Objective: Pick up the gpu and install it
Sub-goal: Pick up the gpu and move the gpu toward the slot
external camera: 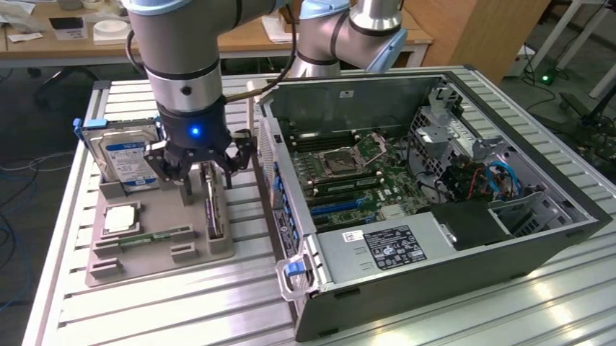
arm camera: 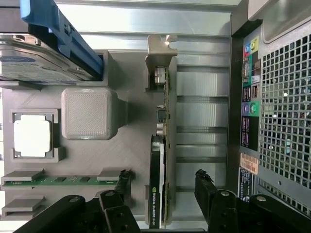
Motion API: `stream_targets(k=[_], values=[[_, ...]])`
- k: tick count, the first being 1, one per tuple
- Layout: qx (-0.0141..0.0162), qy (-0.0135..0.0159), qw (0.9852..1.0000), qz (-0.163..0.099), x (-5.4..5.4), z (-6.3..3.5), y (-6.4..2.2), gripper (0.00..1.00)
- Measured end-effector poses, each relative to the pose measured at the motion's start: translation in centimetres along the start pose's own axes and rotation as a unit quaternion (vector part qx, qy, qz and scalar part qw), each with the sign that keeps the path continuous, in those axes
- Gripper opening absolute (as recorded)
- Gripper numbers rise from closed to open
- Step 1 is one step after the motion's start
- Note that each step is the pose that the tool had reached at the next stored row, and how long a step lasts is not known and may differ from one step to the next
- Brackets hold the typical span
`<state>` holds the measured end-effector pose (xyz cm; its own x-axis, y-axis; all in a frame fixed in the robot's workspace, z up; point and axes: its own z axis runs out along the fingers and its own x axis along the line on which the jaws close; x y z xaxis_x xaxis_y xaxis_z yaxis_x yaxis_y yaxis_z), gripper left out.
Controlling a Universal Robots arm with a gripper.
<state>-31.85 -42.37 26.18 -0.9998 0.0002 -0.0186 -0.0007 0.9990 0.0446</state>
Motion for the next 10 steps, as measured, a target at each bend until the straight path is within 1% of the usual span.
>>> stream_targets(k=[10], values=[[0.0000,0.0000,1.0000,0.000,0.0,1.18,-0.05,0.65]])
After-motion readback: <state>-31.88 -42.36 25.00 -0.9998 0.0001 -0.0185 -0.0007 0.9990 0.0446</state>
